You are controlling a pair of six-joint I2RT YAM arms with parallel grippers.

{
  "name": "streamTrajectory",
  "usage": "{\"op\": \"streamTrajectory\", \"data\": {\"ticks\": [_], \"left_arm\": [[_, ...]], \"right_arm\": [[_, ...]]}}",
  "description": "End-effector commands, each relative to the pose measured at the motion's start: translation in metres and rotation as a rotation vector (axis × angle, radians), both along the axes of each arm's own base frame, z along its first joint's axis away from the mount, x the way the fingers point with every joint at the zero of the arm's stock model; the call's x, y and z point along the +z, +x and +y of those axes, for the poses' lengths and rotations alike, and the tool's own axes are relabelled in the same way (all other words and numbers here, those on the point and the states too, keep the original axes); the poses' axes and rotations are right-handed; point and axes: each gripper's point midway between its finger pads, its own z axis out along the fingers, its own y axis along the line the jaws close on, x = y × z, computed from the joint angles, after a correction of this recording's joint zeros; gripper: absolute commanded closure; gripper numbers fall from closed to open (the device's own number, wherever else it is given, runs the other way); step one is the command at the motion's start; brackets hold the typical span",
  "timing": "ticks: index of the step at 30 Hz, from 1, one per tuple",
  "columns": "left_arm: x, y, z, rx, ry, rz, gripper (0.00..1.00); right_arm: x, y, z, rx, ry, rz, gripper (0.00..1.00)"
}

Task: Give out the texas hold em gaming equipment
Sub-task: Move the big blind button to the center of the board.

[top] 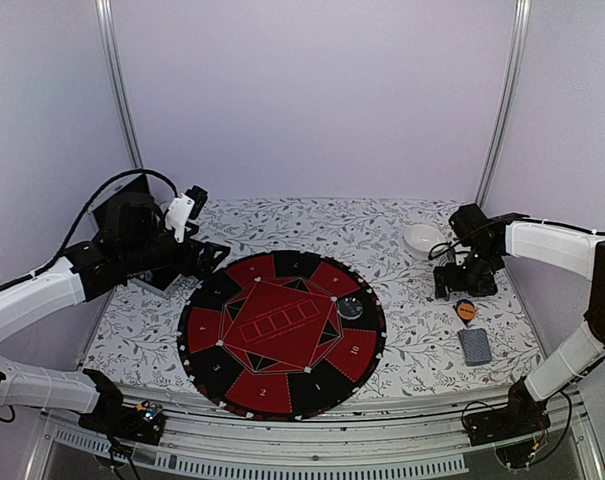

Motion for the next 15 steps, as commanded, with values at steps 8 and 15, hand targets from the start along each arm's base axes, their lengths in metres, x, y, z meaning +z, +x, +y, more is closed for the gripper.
{"op": "streamTrajectory", "data": {"ticks": [8,15], "left_arm": [[0.002,-0.004,-0.001,-0.011,0.000,-0.023,0.02],[0.005,-0.006,0.000,-0.016,-0.007,-0.031,0.02]], "right_arm": [[-0.016,0.029,-0.058,-0.179,0.041,-0.098,0.01],[-0.034,0.033,-0.078,-0.241,0.050,-0.103,0.13]]}}
